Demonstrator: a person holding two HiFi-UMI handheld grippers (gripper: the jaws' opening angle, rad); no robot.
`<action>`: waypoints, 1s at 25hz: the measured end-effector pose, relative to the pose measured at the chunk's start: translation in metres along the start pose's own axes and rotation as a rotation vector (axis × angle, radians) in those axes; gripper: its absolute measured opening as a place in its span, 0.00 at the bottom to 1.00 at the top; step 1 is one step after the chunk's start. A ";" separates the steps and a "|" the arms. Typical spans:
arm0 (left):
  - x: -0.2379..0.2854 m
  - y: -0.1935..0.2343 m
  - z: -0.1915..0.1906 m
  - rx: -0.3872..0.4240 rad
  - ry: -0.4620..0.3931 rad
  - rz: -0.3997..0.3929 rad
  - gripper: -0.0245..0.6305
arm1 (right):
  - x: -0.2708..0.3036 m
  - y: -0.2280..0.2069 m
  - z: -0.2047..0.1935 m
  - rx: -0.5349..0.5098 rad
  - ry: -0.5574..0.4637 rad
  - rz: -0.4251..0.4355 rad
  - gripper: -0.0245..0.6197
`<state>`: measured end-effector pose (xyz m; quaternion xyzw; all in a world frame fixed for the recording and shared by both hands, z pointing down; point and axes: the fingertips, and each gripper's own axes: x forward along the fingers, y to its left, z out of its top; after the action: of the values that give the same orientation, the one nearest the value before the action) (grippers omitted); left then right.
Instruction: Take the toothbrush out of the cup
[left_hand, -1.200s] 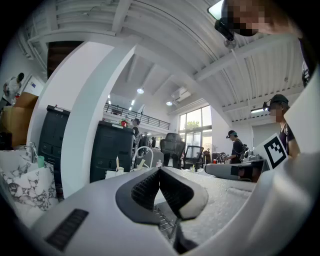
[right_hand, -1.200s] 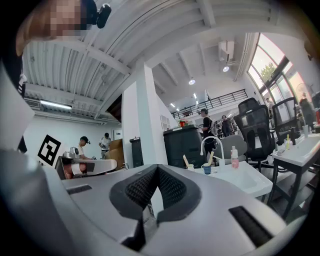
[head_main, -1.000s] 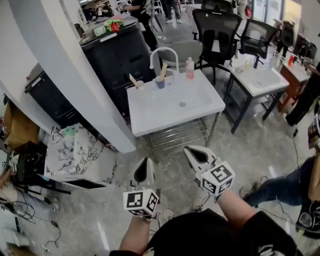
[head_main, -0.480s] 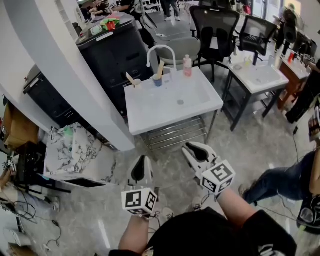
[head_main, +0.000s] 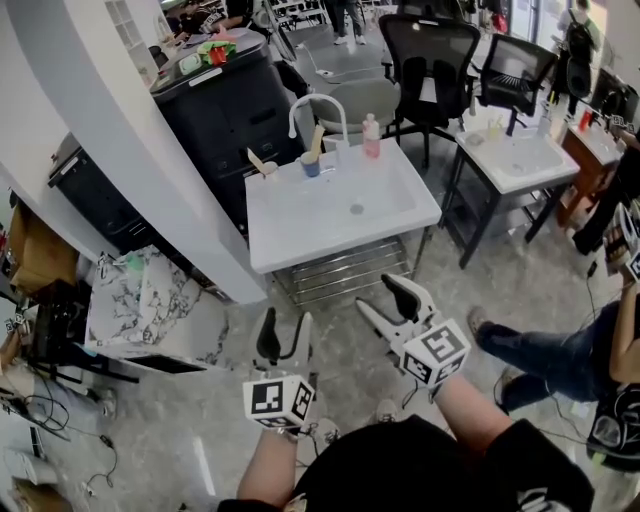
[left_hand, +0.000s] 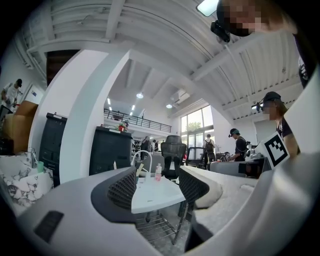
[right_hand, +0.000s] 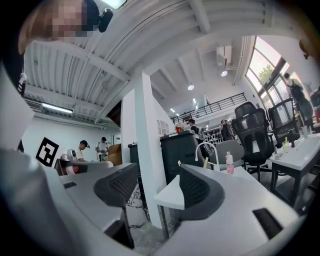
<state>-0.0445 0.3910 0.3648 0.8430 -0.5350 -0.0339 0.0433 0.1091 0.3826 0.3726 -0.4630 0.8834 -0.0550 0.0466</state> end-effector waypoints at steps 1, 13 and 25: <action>0.002 -0.003 -0.001 0.004 -0.002 0.002 0.42 | -0.001 -0.004 0.001 0.000 0.001 0.004 0.45; 0.037 -0.032 -0.003 0.011 -0.019 0.047 0.42 | -0.011 -0.057 0.008 0.006 -0.002 0.030 0.44; 0.080 -0.026 -0.001 0.020 -0.024 0.047 0.42 | 0.008 -0.097 0.008 0.030 -0.010 0.007 0.44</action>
<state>0.0125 0.3299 0.3627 0.8301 -0.5556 -0.0377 0.0289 0.1846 0.3208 0.3777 -0.4593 0.8839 -0.0659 0.0582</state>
